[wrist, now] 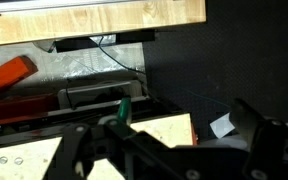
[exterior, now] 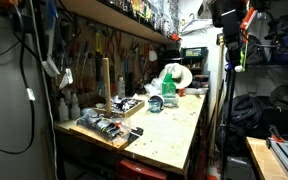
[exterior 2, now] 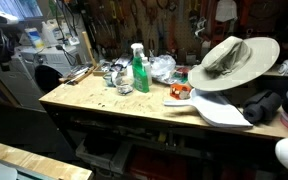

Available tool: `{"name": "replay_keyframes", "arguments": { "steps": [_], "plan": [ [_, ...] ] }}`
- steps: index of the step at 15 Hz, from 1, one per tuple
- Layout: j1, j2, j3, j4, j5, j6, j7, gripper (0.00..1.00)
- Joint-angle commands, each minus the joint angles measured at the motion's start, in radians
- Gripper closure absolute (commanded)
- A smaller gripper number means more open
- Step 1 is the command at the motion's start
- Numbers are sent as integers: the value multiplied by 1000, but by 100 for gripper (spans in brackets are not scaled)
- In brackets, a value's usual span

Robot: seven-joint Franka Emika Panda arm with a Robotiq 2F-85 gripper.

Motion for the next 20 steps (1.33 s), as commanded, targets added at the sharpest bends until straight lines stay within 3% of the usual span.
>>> {"name": "replay_keyframes", "arguments": {
  "steps": [1, 4, 10, 19, 20],
  "plan": [
    [-108, 76, -74, 81, 7, 7, 32, 0],
    [-177, 177, -124, 168, 23, 61, 60, 0],
    [-266, 383, -111, 323, -30, 280, 277, 0],
    [-346, 600, -181, 515, -176, 363, 646, 0],
    [-315, 572, -183, 490, -148, 358, 575, 0]
  ]
}}
